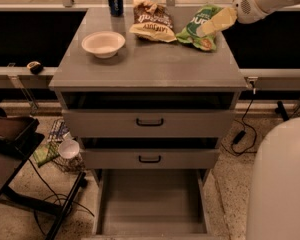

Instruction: Place green rice chip bag into bottom drawer

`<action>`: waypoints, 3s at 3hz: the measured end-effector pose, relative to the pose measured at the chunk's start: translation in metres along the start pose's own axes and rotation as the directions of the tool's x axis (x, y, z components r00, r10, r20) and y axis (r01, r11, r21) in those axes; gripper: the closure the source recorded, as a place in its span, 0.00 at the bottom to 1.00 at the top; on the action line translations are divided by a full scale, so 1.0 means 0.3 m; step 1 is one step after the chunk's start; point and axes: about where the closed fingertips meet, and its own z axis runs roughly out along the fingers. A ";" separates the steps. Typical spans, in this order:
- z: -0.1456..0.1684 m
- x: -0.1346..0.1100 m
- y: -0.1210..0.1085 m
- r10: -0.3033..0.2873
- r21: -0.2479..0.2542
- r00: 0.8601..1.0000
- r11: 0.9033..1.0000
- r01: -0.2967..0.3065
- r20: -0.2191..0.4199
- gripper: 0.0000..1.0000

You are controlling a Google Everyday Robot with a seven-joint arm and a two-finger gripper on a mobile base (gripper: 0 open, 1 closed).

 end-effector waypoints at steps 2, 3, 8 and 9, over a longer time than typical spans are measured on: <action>0.007 -0.031 -0.058 0.036 0.114 0.999 0.993 -0.033 -0.020 0.00; 0.051 -0.134 -0.147 0.043 0.293 0.999 0.956 -0.033 -0.030 0.00; 0.459 -0.042 -0.344 0.473 0.444 0.874 0.763 -0.469 0.109 0.19; 0.516 -0.079 -0.324 0.451 0.388 0.882 0.794 -0.468 0.139 0.42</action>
Offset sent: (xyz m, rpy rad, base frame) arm 0.0365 -0.0284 0.0263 -0.1629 -0.0625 -0.3400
